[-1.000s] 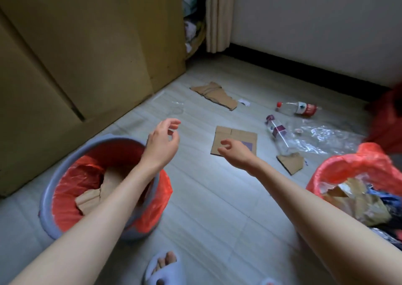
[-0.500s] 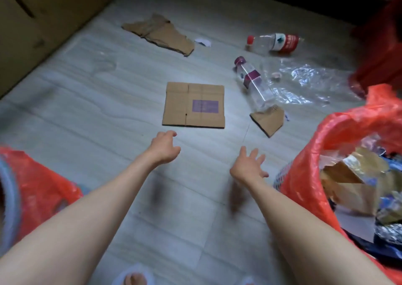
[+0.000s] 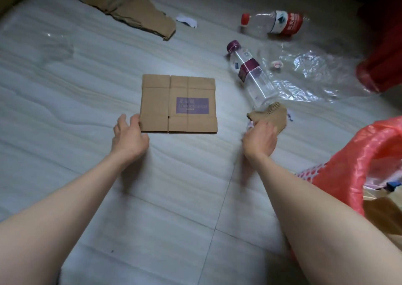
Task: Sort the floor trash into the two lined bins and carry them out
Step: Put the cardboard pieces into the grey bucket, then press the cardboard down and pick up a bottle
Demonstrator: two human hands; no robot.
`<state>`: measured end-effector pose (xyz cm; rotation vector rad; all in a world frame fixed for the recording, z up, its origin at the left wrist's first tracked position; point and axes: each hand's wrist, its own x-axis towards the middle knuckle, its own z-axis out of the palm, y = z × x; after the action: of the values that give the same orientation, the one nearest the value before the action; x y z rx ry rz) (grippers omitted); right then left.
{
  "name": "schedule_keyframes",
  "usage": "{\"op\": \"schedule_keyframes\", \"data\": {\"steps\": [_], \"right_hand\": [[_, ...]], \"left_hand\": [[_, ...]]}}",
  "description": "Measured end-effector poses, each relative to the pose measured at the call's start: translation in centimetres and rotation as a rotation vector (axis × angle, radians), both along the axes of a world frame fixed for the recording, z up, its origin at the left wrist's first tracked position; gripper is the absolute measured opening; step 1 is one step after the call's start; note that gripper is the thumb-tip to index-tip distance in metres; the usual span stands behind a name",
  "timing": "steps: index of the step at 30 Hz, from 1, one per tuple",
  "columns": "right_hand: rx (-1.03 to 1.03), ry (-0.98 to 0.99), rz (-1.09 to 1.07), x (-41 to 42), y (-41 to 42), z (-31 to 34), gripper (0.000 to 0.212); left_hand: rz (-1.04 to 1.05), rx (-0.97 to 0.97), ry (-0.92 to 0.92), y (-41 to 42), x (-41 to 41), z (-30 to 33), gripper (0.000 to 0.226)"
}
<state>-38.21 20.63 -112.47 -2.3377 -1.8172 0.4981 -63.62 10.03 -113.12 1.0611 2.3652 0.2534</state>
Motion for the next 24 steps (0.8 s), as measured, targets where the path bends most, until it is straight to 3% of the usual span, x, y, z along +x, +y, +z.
{"op": "schedule_keyframes", "data": {"steps": [6, 10, 15, 19, 24], "right_hand": [[-0.120, 0.069, -0.333, 1.2, 6.1, 0.2, 0.048], [-0.119, 0.040, -0.251, 3.0, 7.9, -0.6, 0.048], [-0.217, 0.061, -0.157, 3.1, 8.9, -1.0, 0.039], [-0.261, 0.042, -0.199, 2.4, 9.1, -0.3, 0.039], [-0.307, 0.219, -0.294, 1.7, 7.5, -0.9, 0.037]], "left_hand": [[-0.229, -0.078, 0.061, 2.6, 0.1, -1.0, 0.068], [-0.219, -0.070, 0.118, 3.3, 0.9, -2.1, 0.067], [-0.061, -0.025, 0.162, 4.8, 2.4, -1.7, 0.063], [0.106, 0.064, 0.118, 6.2, 3.2, -1.4, 0.058], [0.507, 0.079, -0.103, 6.9, 3.6, -0.9, 0.100]]}}
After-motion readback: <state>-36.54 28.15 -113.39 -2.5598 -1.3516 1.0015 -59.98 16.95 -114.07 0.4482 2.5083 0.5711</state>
